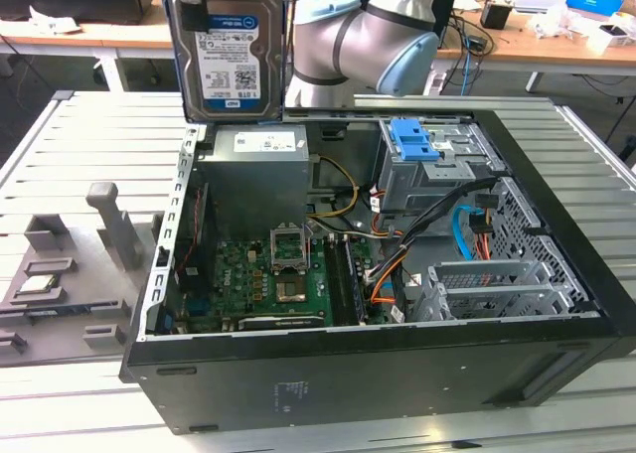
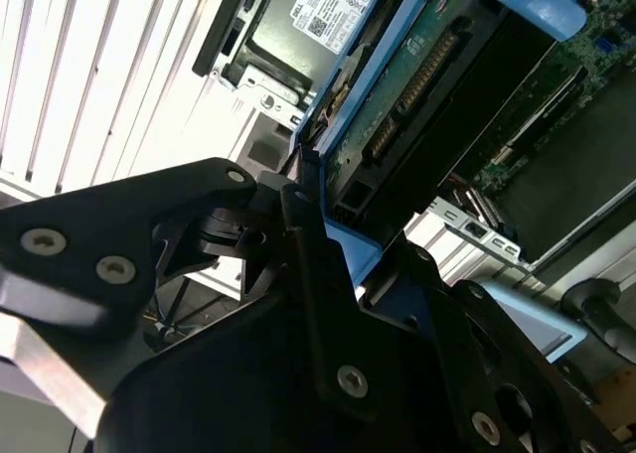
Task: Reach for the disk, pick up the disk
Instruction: 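Pick up the disk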
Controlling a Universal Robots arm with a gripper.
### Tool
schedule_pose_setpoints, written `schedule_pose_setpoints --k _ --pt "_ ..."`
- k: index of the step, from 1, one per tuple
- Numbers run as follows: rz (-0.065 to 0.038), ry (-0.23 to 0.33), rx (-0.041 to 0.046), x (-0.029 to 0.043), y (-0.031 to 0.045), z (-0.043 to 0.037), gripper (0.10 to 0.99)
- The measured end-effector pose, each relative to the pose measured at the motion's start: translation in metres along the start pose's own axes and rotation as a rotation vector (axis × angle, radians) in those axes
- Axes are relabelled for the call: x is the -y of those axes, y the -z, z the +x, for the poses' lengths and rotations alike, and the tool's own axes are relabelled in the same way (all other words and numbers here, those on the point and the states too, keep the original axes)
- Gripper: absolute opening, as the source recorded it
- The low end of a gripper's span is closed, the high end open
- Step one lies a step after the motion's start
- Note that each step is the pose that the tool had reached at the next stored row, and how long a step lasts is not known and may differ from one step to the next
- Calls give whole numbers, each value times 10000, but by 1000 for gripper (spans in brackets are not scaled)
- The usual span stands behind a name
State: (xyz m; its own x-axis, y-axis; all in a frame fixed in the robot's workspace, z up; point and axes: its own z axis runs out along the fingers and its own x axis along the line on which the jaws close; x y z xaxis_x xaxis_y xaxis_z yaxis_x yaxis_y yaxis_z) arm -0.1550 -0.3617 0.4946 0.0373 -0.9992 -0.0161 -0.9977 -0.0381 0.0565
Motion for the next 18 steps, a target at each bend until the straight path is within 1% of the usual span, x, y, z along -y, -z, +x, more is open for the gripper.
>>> schedule_pose_setpoints --k 2,7,18 --pt "0 -1 -1 34 2 1 369" --pt "1 -1 1 86 2 22 369" --pt "0 -1 1 132 5 94 369"
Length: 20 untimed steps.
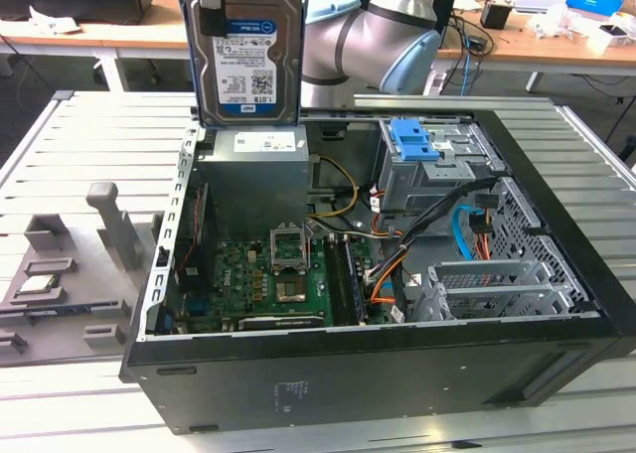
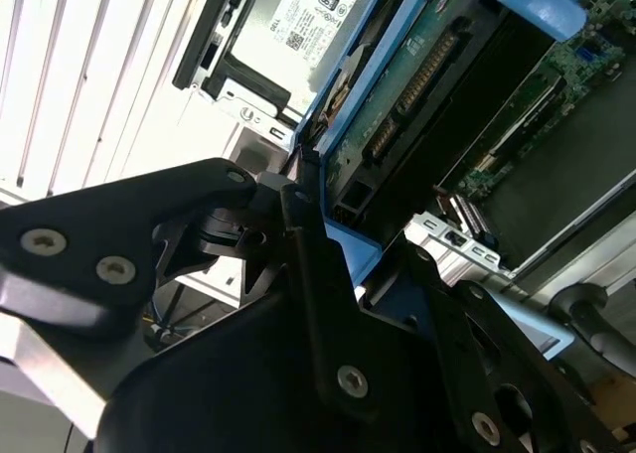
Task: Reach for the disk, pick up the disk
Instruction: 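Pick up the disk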
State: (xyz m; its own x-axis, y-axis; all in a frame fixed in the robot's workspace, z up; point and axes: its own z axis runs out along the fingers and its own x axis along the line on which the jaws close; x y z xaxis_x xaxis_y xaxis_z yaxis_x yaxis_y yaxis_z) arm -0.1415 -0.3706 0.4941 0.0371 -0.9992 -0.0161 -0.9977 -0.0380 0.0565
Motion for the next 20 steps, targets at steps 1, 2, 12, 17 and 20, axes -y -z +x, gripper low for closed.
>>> schedule_pose_setpoints --k 1,2,12,17,20 --pt "0 0 0 5 0 8 369" --pt "0 0 0 8 1 13 369" --pt "0 0 0 58 3 86 369" --pt "-1 0 0 84 4 115 369" --pt "0 1 0 102 5 134 369"
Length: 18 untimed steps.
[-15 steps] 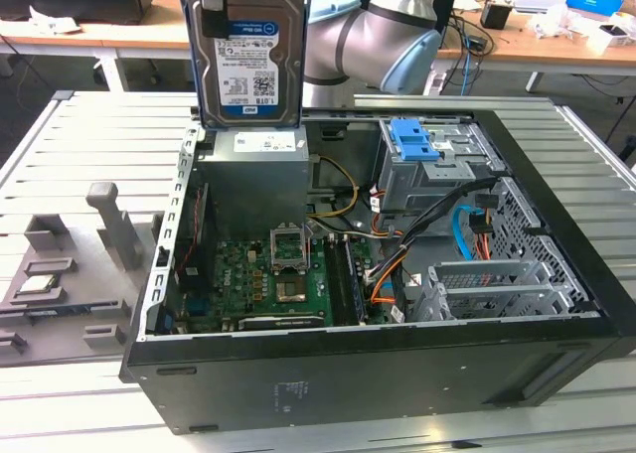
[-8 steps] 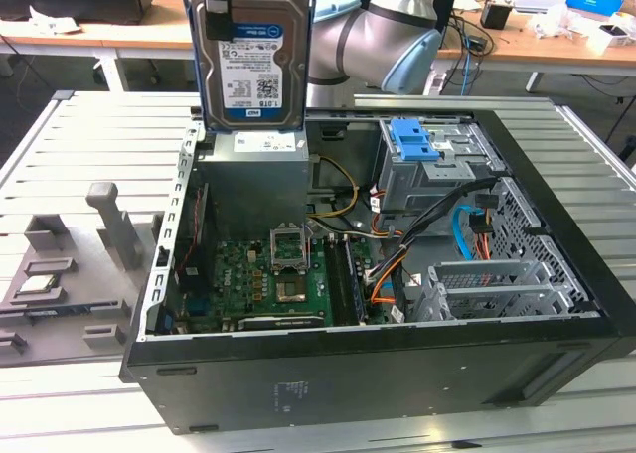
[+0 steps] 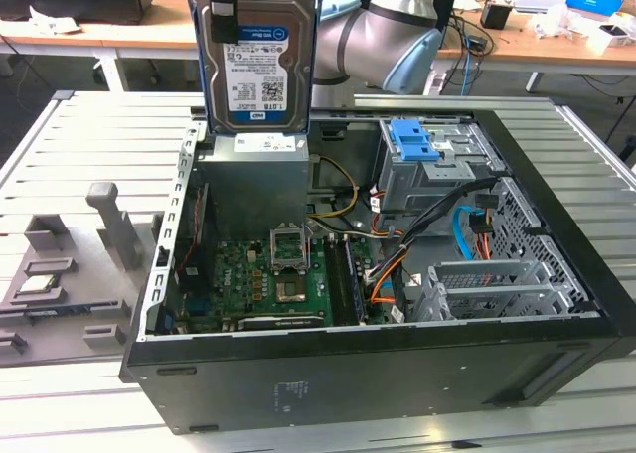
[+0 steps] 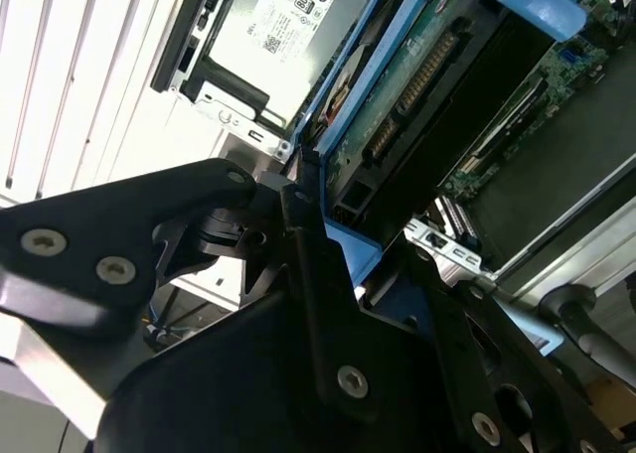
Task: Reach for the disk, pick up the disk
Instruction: 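Pick up the disk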
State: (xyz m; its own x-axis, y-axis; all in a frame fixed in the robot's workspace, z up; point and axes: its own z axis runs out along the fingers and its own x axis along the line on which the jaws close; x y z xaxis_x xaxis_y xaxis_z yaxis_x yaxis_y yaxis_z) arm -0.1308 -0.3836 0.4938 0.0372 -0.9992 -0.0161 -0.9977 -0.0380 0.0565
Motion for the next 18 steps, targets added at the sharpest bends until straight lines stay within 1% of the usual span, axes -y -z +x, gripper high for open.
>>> schedule_pose_setpoints --k 10,18 --pt "1 -1 0 65 2 50 369" --pt "0 -1 0 132 6 104 369"
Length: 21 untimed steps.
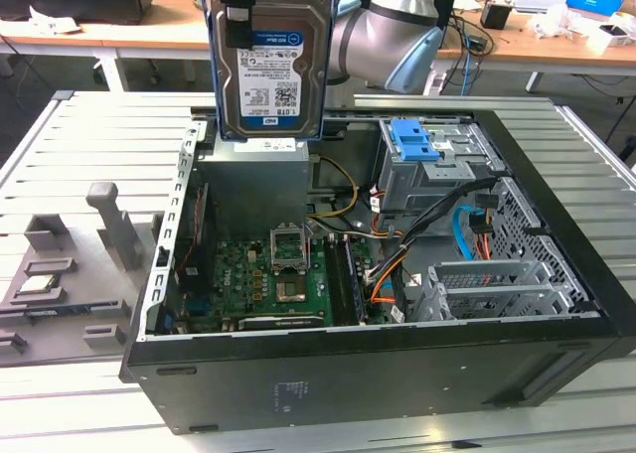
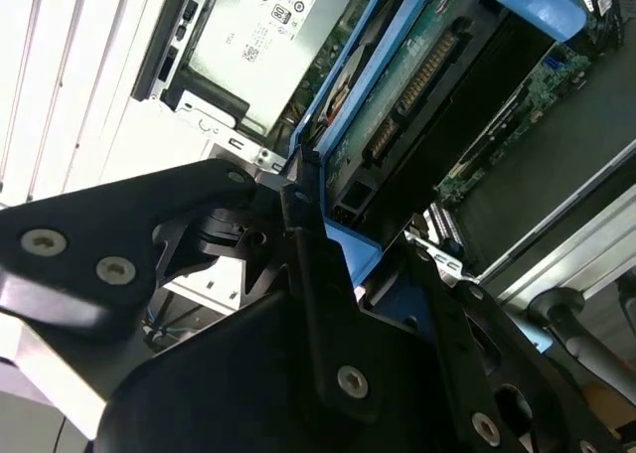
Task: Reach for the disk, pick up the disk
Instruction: 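Pick up the disk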
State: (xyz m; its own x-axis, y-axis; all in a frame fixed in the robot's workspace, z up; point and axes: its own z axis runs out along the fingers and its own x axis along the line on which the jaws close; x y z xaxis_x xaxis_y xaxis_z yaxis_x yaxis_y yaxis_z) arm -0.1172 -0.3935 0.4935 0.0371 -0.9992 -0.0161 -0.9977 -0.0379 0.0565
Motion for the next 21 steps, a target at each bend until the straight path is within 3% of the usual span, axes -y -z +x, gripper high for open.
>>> schedule_pose_setpoints --k 21 --pt "0 1 0 98 7 169 369"
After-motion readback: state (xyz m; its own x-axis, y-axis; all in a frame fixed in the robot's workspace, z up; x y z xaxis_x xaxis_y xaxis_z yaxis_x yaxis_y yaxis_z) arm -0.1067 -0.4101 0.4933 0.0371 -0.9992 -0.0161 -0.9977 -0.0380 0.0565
